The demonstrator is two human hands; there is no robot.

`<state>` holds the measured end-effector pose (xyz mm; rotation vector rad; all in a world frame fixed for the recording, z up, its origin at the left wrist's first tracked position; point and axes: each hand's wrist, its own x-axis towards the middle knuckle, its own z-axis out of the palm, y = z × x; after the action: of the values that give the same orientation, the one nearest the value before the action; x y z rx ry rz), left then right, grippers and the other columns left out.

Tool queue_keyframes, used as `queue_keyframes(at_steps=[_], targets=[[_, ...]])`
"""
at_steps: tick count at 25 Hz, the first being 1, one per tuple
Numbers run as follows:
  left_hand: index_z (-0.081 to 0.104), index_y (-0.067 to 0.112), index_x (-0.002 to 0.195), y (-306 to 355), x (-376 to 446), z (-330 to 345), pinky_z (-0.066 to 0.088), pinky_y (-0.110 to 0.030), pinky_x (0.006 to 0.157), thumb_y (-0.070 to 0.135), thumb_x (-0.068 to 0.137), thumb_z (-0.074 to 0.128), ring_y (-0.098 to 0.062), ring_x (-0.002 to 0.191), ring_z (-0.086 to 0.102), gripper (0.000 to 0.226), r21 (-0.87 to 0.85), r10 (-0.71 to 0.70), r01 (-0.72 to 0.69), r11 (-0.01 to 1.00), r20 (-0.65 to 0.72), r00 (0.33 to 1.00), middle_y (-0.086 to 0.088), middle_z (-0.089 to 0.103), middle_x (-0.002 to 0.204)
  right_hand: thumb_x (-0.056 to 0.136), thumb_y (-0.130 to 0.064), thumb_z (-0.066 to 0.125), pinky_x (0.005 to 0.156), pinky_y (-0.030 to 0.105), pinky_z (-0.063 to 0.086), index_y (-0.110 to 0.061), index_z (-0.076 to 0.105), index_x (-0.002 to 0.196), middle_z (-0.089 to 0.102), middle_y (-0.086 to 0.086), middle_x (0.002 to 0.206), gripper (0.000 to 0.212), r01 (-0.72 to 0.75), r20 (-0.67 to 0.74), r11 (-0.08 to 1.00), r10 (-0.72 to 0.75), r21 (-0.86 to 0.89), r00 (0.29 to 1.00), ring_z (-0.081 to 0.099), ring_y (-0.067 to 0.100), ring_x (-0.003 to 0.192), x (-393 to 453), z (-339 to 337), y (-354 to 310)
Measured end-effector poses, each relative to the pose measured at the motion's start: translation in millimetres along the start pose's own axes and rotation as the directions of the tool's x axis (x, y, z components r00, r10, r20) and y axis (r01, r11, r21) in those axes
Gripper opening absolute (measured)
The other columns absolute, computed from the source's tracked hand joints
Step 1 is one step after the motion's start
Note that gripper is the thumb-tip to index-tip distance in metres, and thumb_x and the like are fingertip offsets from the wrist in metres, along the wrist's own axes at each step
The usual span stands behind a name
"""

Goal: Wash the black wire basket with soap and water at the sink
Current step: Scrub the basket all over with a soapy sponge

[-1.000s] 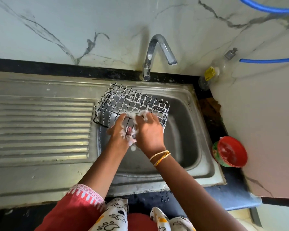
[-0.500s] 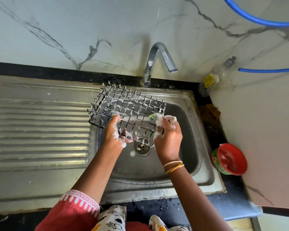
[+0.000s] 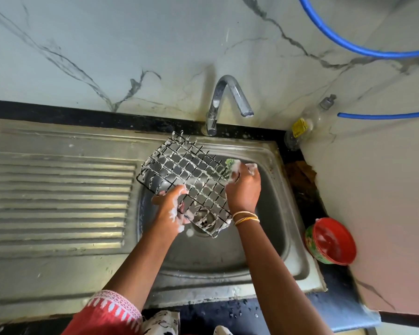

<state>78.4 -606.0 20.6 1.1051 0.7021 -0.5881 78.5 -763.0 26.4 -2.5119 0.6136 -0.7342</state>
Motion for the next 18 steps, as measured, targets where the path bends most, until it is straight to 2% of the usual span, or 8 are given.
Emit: queue_keyframes(at_steps=[2,4,7,9,11,14,16,18], targets=[[0.052,0.011,0.119,-1,0,-9,0.040,-0.026,0.058,0.030,0.042,0.070,-0.019,0.071,0.044,0.081,0.011,0.072,-0.071,0.997,-0.044,0.996,-0.001,0.043,0.083,0.080,-0.001,0.047,0.075,0.040,0.049,-0.001,0.067,0.087,0.063,0.020,0.085,0.020,-0.294,0.113,0.955,0.289,0.028,0.951,0.057,0.035,0.082,7,4,10],[0.056,0.005,0.105,-2,4,-18,0.036,-0.023,0.053,0.031,0.040,0.071,-0.014,0.070,0.045,0.072,0.035,0.134,-0.134,0.990,0.021,0.991,-0.004,0.046,0.090,0.086,-0.005,0.055,0.070,0.033,0.049,0.001,0.070,0.098,0.066,0.017,0.082,0.020,-0.625,0.398,0.763,0.529,0.165,0.750,0.058,0.025,0.075,19,2,23],[0.052,0.012,0.066,7,-1,-22,0.045,-0.021,0.043,0.021,0.049,0.068,-0.012,0.054,0.049,0.025,-0.133,0.180,-0.159,0.978,0.168,0.969,-0.001,0.047,0.067,0.090,-0.007,0.060,0.063,0.023,0.050,0.010,0.064,0.111,0.066,0.021,0.097,0.027,-0.739,0.677,0.558,0.379,0.377,0.631,0.057,0.022,0.083,28,-12,40],[0.060,0.010,0.065,16,1,-19,0.057,-0.034,0.069,0.019,0.060,0.056,-0.012,0.053,0.048,0.011,-0.203,0.188,-0.139,0.969,0.246,0.951,0.001,0.052,0.058,0.095,-0.012,0.053,0.061,0.026,0.053,0.005,0.062,0.111,0.066,0.016,0.094,0.025,-0.785,0.780,0.479,0.278,0.393,0.561,0.063,0.020,0.074,28,-22,40],[0.065,0.009,0.076,21,4,-13,0.053,-0.041,0.078,0.021,0.064,0.053,-0.014,0.059,0.054,0.020,-0.149,0.173,-0.134,0.980,0.297,0.939,-0.005,0.065,0.071,0.099,-0.015,0.045,0.039,0.019,0.044,-0.002,0.062,0.097,0.062,0.008,0.070,0.022,-0.849,0.860,0.353,0.185,0.393,0.475,0.056,0.010,0.044,28,-27,34],[0.066,0.026,0.107,29,6,0,0.045,-0.029,0.073,0.035,0.089,0.052,-0.029,0.113,0.055,0.025,0.017,0.072,-0.076,0.997,0.167,0.983,-0.012,0.048,0.143,0.100,-0.019,0.042,0.030,0.011,0.022,-0.012,0.059,0.083,0.044,0.002,0.063,0.025,-0.844,0.839,0.265,0.168,0.467,0.517,0.034,0.002,0.031,31,-27,23],[0.057,0.023,0.122,30,6,7,0.043,-0.032,0.082,0.037,0.096,0.042,-0.028,0.126,0.043,0.033,0.155,0.037,-0.039,0.987,0.015,0.999,-0.010,0.033,0.153,0.100,-0.019,0.041,0.032,0.010,0.021,-0.010,0.056,0.084,0.044,0.001,0.061,0.024,-0.832,0.821,0.225,0.170,0.507,0.546,0.031,0.002,0.031,29,-28,12],[0.057,0.024,0.102,27,9,9,0.046,-0.046,0.086,0.039,0.095,0.043,-0.031,0.112,0.047,0.022,0.199,-0.009,-0.001,0.980,0.050,0.999,-0.015,0.045,0.138,0.097,-0.013,0.047,0.033,0.012,0.025,-0.008,0.058,0.088,0.050,0.005,0.063,0.015,-0.773,0.774,0.374,0.189,0.512,0.604,0.036,0.005,0.032,22,-26,-3]])
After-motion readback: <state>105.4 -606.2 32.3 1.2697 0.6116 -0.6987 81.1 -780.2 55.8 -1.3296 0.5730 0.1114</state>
